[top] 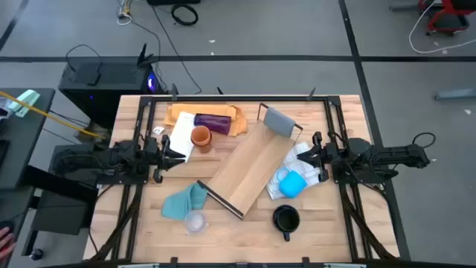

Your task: Stack small to large cups/mugs on shelf

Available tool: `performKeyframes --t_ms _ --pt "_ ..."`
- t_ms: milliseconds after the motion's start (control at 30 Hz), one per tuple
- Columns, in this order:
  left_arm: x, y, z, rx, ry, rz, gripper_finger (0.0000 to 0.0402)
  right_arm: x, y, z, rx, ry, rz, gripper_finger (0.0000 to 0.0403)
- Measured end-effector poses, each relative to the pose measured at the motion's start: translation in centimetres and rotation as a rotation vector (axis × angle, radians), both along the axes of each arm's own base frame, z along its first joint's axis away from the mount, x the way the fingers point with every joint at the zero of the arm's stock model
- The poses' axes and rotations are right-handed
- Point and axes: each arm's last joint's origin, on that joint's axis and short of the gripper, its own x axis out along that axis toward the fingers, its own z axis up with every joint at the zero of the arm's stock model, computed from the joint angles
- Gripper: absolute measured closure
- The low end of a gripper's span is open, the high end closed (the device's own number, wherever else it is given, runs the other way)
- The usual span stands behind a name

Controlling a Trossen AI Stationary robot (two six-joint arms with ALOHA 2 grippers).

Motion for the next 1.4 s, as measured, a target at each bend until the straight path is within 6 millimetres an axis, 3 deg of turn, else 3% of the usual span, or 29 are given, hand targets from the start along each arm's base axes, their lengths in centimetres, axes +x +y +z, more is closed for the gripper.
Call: performKeyframes --t_ms 1400 --pt "0.0 0.0 0.0 -0.001 0.0 0.001 0.0321 0.0 0.0 0.0 0.0 0.0 0.0 0.0362"
